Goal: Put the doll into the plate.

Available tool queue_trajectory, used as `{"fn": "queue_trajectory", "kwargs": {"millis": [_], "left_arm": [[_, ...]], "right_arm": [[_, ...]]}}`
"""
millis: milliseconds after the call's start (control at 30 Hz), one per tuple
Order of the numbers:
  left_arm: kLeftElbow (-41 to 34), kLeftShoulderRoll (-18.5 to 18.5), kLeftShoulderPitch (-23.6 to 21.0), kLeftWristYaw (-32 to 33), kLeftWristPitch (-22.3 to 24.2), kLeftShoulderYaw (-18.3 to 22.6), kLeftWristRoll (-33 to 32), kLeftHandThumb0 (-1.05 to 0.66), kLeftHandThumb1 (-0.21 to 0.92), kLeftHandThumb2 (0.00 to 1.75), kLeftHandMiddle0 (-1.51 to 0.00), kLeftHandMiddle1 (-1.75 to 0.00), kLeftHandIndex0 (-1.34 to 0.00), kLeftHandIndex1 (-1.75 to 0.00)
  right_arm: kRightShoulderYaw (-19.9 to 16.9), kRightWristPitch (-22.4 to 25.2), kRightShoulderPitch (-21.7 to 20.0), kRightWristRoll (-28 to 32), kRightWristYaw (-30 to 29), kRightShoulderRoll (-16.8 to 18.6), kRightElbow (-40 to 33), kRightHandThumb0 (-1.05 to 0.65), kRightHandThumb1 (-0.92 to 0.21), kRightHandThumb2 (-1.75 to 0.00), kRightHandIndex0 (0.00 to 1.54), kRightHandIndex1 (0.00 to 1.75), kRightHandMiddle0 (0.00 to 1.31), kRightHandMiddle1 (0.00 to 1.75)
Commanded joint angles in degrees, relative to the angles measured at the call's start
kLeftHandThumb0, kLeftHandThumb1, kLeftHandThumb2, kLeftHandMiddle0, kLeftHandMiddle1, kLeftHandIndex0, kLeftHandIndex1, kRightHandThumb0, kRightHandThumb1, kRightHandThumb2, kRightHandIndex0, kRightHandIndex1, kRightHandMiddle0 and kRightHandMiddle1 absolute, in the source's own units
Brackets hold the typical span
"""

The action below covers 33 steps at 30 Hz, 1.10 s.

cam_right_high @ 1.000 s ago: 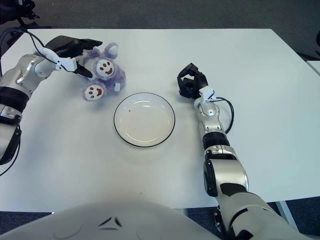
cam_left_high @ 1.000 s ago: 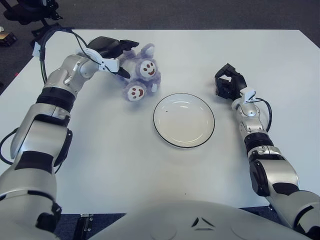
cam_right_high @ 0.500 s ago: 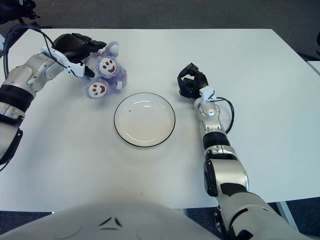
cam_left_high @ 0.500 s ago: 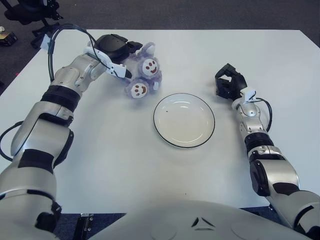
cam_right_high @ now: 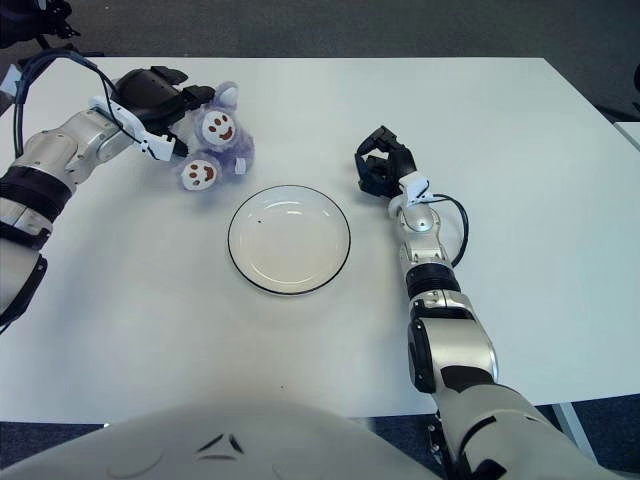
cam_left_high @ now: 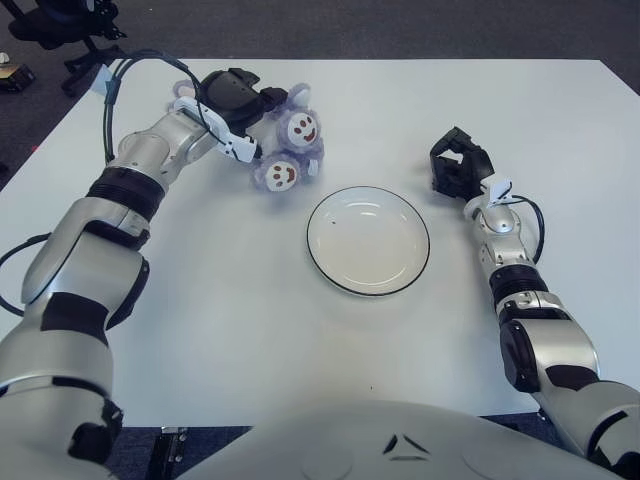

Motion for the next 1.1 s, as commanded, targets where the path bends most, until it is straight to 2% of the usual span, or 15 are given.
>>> {"fn": "queue_trajectory", "kwargs": {"millis": [0, 167, 367, 600, 767, 800, 933, 1067], "left_arm": [[1.6, 1.1, -2.8, -3.7, -2.4, -1.6, 0.5, -0.70, 0.84, 0.02, -0.47, 0.00, -0.34, 0.00], [5.7, 0.6, -5.2, -8.9, -6.3, -2.2, -1.4, -0.77, 0.88, 0.03, -0.47, 0.00, -0.32, 0.00], [9.6, 0.4, -7.0, -11.4, -9.9, -3.0, -2.4, -0.82, 0.91, 0.02, -0.52, -0.02, -0.30, 0.00], [13.3, 0.4, -8.6, -13.9, -14.3, -3.4, -4.4, -0.83, 0.92, 0.02, -0.65, -0.07, -0.29, 0.00], [15.7, -0.3, -9.7, -18.8, -15.4, -3.2, -6.6, -0.82, 0.92, 0.01, -0.74, -0.12, -0.29, 0.00], [16.2, -0.6, -10.0, -20.1, -15.3, -3.1, -7.1, -0.82, 0.92, 0.01, -0.73, -0.15, -0.29, 0.00], [17.0, -1.3, -10.4, -22.3, -14.7, -3.2, -8.3, -0.79, 0.90, 0.00, -0.57, -0.62, -0.28, 0.00], [17.6, -2.2, -10.4, -22.2, -13.8, -3.6, -8.4, -0.78, 0.89, 0.00, -0.50, -0.83, -0.28, 0.00]], "right_arm": [[0.7, 2.4, 2.2, -0.8, 0.6, -0.3, 1.5, -0.39, -0.64, -0.88, 0.96, 1.75, 0.37, 1.75], [0.9, 2.7, 2.2, -0.9, 0.7, -0.4, 1.3, -0.39, -0.64, -0.88, 0.96, 1.75, 0.37, 1.75], [1.1, 2.9, 2.2, -0.9, 0.7, -0.5, 1.3, -0.39, -0.64, -0.88, 0.96, 1.75, 0.37, 1.75], [1.3, 3.0, 2.4, -1.1, 0.7, -0.6, 1.0, -0.39, -0.64, -0.88, 0.96, 1.75, 0.37, 1.75], [1.4, 3.0, 2.3, -1.1, 0.8, -0.7, 1.0, -0.39, -0.64, -0.89, 0.96, 1.75, 0.38, 1.75], [1.4, 2.9, 2.3, -1.1, 0.8, -0.7, 1.0, -0.39, -0.64, -0.89, 0.96, 1.75, 0.38, 1.75], [1.5, 3.0, 2.5, -1.0, 1.0, -0.8, 0.7, -0.39, -0.64, -0.89, 0.96, 1.75, 0.38, 1.75], [1.6, 2.9, 2.6, -1.0, 1.0, -0.8, 0.6, -0.39, -0.64, -0.89, 0.96, 1.75, 0.38, 1.75]]}}
